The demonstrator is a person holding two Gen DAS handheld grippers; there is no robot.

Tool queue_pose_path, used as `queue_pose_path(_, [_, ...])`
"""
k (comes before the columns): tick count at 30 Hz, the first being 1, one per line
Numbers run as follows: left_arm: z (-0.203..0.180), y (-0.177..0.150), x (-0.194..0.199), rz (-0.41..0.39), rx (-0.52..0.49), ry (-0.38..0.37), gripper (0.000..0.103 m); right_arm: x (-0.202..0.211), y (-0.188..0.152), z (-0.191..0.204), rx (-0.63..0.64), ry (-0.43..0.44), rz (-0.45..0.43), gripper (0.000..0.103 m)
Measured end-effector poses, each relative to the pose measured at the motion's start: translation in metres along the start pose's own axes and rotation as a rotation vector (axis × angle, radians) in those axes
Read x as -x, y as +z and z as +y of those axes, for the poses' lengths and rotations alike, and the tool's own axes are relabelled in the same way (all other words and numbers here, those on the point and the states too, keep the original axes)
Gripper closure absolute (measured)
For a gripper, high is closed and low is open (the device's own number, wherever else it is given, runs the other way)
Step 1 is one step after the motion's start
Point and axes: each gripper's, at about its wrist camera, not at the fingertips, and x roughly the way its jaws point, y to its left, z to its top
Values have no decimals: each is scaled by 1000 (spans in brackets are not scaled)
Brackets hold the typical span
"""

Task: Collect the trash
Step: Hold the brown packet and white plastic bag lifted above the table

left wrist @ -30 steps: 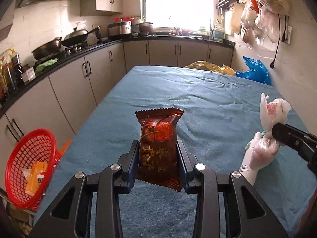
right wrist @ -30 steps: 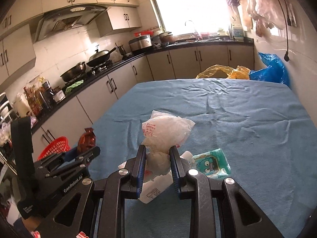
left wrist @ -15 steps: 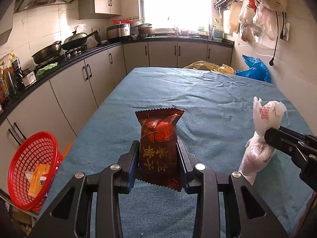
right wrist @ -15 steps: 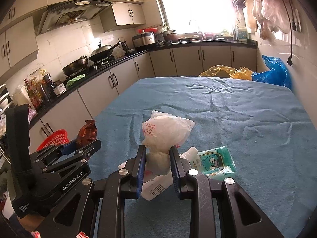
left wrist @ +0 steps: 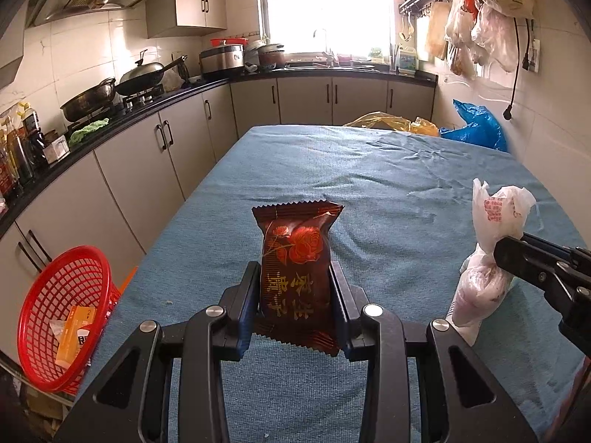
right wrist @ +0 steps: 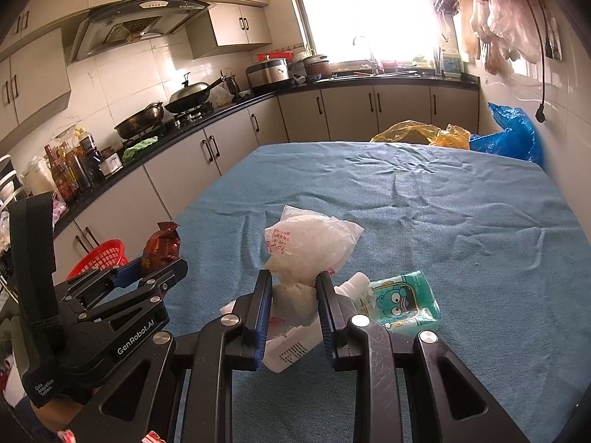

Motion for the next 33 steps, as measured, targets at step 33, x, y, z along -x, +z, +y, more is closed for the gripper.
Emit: queue_pose_path(33, [11, -3, -3, 3, -2, 11, 69, 0, 0, 2, 0, -7, -2, 77])
